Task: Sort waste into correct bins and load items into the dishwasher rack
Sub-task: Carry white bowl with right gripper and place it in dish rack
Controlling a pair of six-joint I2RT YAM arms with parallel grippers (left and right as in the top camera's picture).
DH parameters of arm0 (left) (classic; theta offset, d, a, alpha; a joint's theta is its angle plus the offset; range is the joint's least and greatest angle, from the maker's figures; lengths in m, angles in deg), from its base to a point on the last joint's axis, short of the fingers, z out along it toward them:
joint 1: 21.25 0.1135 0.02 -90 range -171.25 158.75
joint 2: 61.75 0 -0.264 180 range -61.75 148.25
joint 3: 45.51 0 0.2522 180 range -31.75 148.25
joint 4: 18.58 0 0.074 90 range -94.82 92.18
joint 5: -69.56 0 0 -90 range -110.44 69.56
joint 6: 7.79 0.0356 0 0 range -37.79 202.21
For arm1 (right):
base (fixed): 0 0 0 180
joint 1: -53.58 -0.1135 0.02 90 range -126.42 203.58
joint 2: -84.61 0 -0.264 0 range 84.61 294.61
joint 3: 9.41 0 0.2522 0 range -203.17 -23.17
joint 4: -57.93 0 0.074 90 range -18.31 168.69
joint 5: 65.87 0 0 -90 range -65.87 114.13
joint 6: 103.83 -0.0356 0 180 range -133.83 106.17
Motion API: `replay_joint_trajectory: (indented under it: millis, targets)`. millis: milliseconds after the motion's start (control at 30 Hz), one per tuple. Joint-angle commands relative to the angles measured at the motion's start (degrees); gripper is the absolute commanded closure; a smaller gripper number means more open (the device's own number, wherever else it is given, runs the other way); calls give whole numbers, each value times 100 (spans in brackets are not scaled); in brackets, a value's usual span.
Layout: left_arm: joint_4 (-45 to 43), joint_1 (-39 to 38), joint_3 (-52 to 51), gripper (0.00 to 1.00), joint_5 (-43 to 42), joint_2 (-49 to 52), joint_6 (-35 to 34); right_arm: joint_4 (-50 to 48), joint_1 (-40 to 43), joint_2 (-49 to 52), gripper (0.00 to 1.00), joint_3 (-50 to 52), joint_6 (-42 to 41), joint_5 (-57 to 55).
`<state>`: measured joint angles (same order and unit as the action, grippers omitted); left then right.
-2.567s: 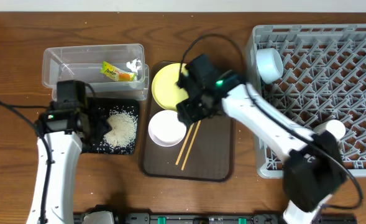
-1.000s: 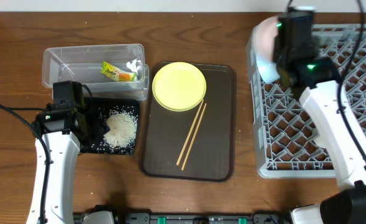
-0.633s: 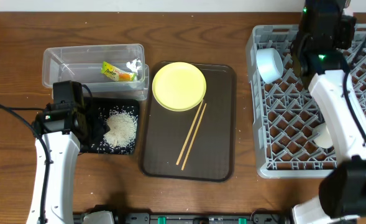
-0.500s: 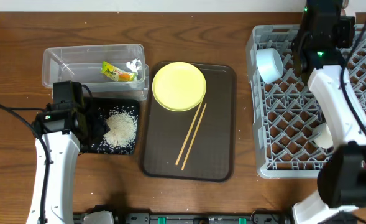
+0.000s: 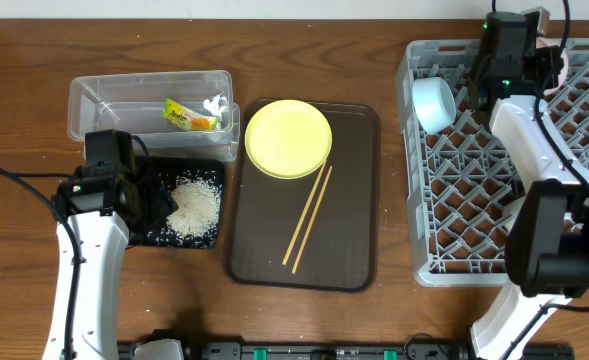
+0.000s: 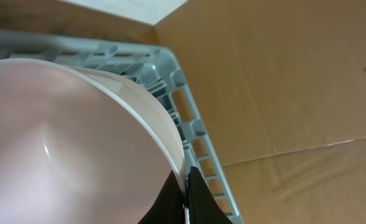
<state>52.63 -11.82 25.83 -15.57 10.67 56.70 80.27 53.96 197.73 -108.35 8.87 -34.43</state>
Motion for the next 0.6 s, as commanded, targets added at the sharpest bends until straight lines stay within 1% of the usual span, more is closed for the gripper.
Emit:
replay_joint_trajectory:
  millis: [0,133,400,433,500,567]
  targets:
    - [13,31,39,16,9,-20,-31,129,-83,225,99,-31,-363,-151]
    - [13,31,39,16,9,-20,-33,332,-164,271,99,-24,-750,-116]
    - [13,31,39,16,9,-20,-31,540,-483,273,98,-24,-990,-98]
    - [13,31,39,16,9,-20,-31,577,-518,273,97,-24,-1047,-98]
    - [15,31,39,16,9,-20,-31,713,-605,273,91,-24,-1178,-96]
    - [15,31,39,16,9,-20,-31,866,-684,273,88,-24,-1290,-98]
